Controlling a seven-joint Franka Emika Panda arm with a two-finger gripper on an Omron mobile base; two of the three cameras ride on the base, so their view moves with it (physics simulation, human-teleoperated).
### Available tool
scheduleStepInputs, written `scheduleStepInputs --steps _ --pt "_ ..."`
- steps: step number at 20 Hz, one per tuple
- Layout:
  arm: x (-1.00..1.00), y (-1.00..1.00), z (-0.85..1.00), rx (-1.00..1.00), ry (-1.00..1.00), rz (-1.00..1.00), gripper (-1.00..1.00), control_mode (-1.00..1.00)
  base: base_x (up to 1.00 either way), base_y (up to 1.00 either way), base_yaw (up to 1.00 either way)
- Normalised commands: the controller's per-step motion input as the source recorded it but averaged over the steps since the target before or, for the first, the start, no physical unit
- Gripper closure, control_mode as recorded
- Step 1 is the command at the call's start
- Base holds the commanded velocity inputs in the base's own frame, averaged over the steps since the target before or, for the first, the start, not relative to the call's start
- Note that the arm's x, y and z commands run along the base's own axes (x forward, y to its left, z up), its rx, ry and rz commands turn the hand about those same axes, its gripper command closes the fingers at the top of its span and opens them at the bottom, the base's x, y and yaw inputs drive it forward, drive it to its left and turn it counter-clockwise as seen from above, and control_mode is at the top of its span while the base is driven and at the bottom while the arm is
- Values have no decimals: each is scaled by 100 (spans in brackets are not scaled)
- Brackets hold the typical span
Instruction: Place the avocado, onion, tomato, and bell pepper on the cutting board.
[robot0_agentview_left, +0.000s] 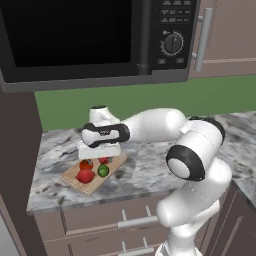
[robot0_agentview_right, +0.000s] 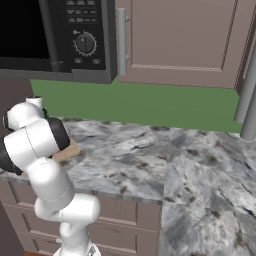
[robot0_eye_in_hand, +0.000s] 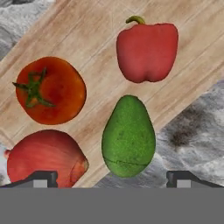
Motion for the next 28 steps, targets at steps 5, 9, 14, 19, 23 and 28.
scheduleStepInputs --steps 5,9,14,19,23,28 --pt "-20 -24 56 0 -11 1 -100 -100 0 0 0" --pt "-43 -52 54 0 -16 1 -100 -100 0 0 0" --pt "-53 -63 49 0 -21 0 -100 -100 0 0 0" --pt "-58 -72 49 0 -22 0 -100 -100 0 0 0" --pt "-56 -74 47 0 -22 0 -100 -100 0 0 0" --pt "-56 -76 52 0 -21 0 -100 -100 0 0 0"
